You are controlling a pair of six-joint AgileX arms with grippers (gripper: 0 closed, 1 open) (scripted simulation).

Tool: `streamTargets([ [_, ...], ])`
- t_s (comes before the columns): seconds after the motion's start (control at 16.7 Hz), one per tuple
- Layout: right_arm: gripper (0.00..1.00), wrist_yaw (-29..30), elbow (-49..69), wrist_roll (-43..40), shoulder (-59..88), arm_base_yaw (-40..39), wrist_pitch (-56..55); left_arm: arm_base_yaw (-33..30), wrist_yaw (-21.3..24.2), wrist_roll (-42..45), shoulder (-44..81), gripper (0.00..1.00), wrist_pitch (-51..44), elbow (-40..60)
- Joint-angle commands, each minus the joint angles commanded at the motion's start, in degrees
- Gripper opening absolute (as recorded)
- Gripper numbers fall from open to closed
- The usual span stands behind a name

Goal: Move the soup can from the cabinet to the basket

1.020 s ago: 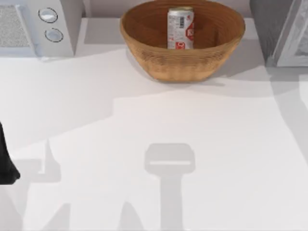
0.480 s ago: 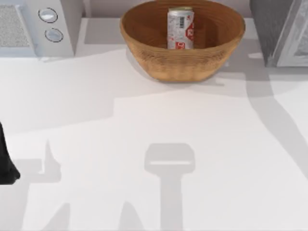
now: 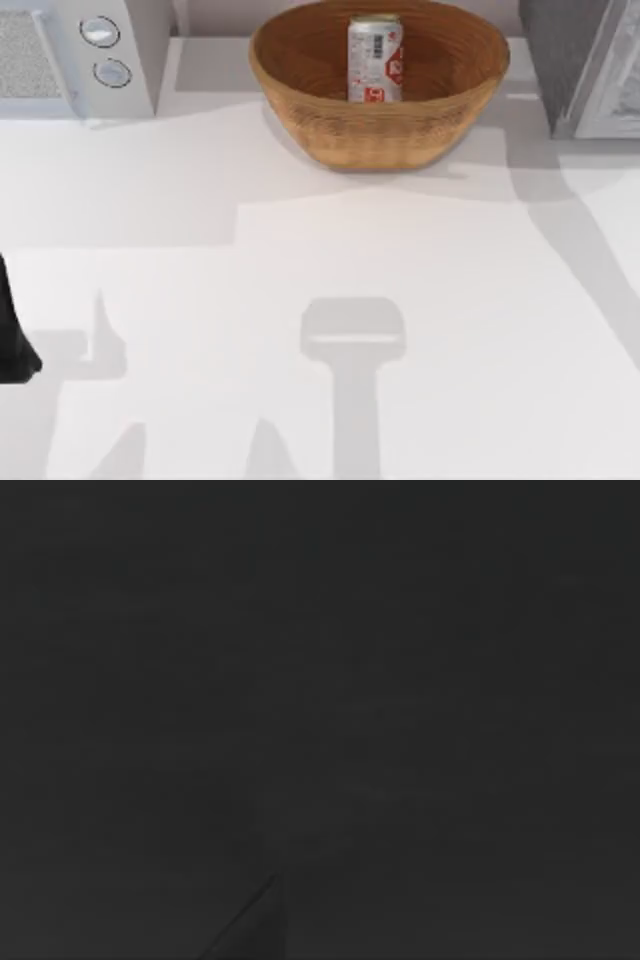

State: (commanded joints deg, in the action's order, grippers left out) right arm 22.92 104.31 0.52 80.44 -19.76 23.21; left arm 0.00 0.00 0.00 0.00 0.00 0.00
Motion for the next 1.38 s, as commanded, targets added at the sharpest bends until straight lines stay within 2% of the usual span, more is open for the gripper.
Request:
streamTargets([
  [0.42, 1.0, -0.5, -0.6, -0.1, -0.8, 0.1, -0.4, 0.0, 0.0, 0.0, 0.0, 1.0, 0.0, 0.0],
  [0.66, 1.0, -2.1, -8.0, -0.3, -6.7, 1.6, -2.1, 0.0, 0.0, 0.0, 0.0, 1.0, 0.0, 0.0],
  [1.02, 1.0, -7.0, -31.2, -0.6, -24.2, 6.1, -7.1, 0.0, 0.0, 0.0, 0.0, 1.0, 0.0, 0.0],
  [1.38, 1.0, -13.8, -63.0, -0.6, -48.2, 11.9, -13.9, 0.0, 0.0, 0.0, 0.0, 1.0, 0.0, 0.0],
])
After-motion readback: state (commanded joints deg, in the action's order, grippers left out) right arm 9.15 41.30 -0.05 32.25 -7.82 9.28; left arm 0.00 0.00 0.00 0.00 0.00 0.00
